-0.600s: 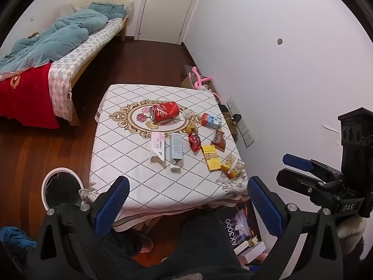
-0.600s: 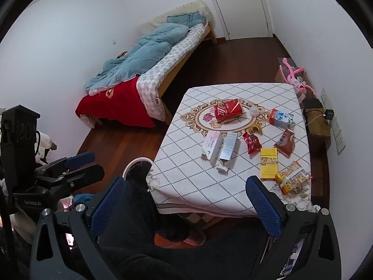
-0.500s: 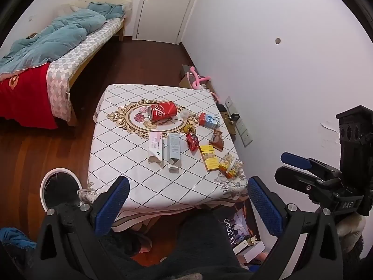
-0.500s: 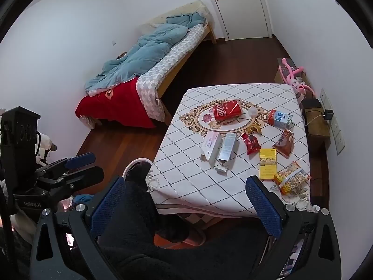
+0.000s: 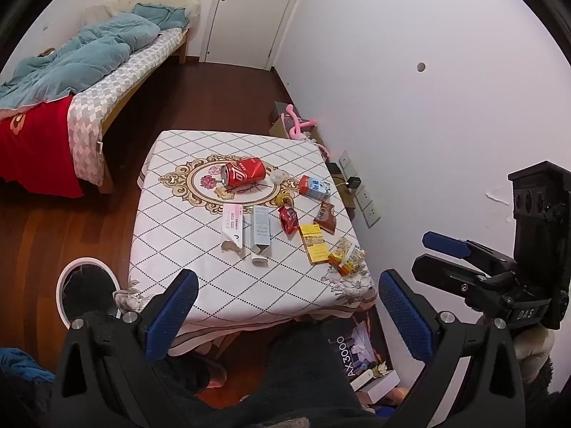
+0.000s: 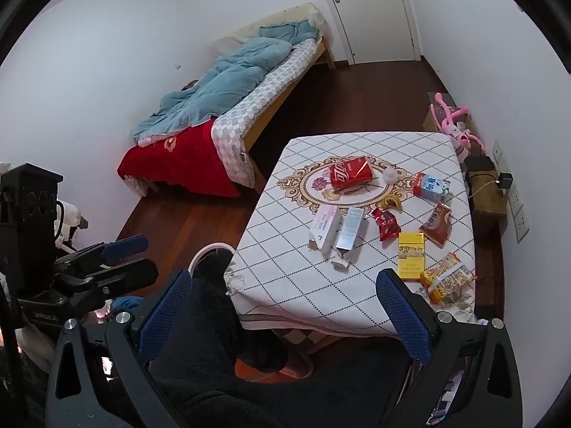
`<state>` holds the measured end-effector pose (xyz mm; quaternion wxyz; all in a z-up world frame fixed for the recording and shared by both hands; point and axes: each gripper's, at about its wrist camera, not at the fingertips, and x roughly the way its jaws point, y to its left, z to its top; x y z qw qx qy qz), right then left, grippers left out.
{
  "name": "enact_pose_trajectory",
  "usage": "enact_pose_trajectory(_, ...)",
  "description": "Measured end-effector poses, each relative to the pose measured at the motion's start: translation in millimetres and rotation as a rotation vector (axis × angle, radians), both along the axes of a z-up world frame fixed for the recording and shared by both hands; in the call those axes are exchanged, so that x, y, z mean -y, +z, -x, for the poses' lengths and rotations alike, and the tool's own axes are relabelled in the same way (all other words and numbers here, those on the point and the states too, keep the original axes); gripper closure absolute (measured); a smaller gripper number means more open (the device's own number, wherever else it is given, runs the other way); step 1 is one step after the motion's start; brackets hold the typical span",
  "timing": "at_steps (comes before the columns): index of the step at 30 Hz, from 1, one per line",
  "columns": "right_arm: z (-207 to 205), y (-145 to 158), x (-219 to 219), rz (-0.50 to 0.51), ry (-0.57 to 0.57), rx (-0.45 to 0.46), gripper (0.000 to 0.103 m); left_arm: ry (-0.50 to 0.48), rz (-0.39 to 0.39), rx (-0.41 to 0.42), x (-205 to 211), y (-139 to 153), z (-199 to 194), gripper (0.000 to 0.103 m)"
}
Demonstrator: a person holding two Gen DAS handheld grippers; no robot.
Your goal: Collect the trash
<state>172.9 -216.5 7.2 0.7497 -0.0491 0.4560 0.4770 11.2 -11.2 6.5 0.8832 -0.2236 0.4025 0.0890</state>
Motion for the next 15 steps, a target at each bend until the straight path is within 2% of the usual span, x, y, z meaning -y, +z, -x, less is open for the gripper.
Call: enact_pose_trajectory(15,2.3,6.5,-5.3,0.011,0.022,0.006,0.000,0.004,0.033,0.025,-8.6,-3.5,7.7,0.000)
